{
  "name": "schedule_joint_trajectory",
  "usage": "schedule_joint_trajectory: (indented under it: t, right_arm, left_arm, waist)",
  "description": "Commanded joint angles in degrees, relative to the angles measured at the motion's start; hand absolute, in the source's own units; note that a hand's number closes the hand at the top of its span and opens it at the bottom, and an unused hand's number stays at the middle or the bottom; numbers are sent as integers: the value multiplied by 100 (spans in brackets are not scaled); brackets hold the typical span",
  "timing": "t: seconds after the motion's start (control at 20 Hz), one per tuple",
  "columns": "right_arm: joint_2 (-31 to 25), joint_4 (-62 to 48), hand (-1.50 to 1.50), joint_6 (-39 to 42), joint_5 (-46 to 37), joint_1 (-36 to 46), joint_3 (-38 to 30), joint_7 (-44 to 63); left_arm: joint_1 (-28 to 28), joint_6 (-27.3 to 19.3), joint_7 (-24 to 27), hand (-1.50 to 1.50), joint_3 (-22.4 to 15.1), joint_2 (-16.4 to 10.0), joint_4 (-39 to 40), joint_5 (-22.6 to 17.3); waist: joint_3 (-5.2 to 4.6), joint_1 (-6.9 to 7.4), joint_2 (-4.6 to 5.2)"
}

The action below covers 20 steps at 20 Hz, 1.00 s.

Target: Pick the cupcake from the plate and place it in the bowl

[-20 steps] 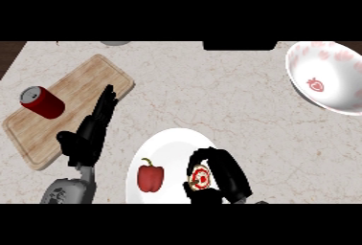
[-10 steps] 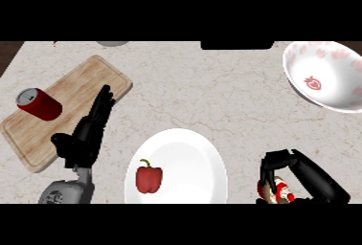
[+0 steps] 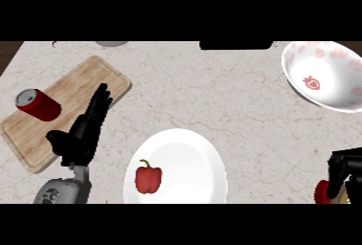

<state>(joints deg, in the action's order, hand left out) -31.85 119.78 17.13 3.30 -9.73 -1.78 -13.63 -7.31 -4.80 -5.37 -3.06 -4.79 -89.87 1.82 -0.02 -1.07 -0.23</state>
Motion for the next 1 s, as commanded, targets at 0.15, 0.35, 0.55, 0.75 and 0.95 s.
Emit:
schedule_joint_trajectory:
  t: [0.15, 0.35, 0.55, 0.75, 0.95]
  right_arm:
    - [-454, 1060, 150, -141, 733, 705, -1054, 1821]
    - [-854, 845, 150, -33, 1354, 1311, -1685, 2634]
    - [-975, 360, 150, -464, 1209, 2436, -1334, 3422]
    - [-1262, -590, 150, -316, 1004, 3197, -1306, 3440]
    - [-1385, -1629, 150, 135, 860, 3372, -1391, 3010]
  left_arm:
    - [-20, -33, 293, 0, -45, 99, 363, 152]
    - [149, 88, 24, 0, -103, 106, -111, 25]
    - [129, 28, 151, 0, -89, 183, 175, 101]
    - [-540, 199, -20, 0, 224, -32, 421, -54]
    - [9, -226, 146, 0, -304, 422, 135, 405]
  waist:
    - [-6, 72, 22]
    - [-2, 105, 16]
    - [-3, 155, 27]
    - [-2, 153, 36]
    - [3, 170, 37]
